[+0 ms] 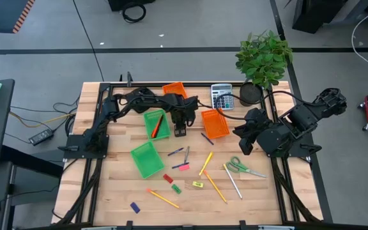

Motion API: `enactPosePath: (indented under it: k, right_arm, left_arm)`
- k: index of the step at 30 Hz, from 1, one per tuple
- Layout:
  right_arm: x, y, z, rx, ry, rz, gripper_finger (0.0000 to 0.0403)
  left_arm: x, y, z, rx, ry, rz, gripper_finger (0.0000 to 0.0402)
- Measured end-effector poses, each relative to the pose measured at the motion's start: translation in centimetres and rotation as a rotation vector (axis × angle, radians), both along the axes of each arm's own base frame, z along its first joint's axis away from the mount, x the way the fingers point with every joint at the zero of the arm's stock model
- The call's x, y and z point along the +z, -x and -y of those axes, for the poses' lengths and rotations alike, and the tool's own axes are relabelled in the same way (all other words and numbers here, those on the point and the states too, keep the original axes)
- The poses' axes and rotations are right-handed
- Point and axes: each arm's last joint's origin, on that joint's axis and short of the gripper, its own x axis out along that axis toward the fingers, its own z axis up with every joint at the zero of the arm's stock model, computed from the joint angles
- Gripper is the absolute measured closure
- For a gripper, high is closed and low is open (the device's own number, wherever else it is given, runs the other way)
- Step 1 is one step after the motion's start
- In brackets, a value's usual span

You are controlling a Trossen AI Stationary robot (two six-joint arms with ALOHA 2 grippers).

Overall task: Sort crayons/erasers/pens/pencils in bins
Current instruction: Put the pink pen into the top green bin

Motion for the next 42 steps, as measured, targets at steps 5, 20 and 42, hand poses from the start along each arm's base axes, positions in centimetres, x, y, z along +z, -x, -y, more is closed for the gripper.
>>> enactPosePath:
  k: [5,20,42]
  right_arm:
    - [0.0,0.0,0.0,-0.001,-0.001,0.000,0.0334]
    - [0.0,0.0,0.0,-0.001,0.003,-0.005,0.0334]
    - [-0.1,0.1,0.1,0.061,0.070,-0.041,0.0334]
  left_arm:
    - [-0.1,-0.2,0.0,0.001,-0.011,0.016,0.0320]
    - [1.4,-0.9,-0.2,-0.009,0.011,0.024,0.0377]
    - [10.3,0.9,-0.3,-0.098,0.095,-0.186,0.0386]
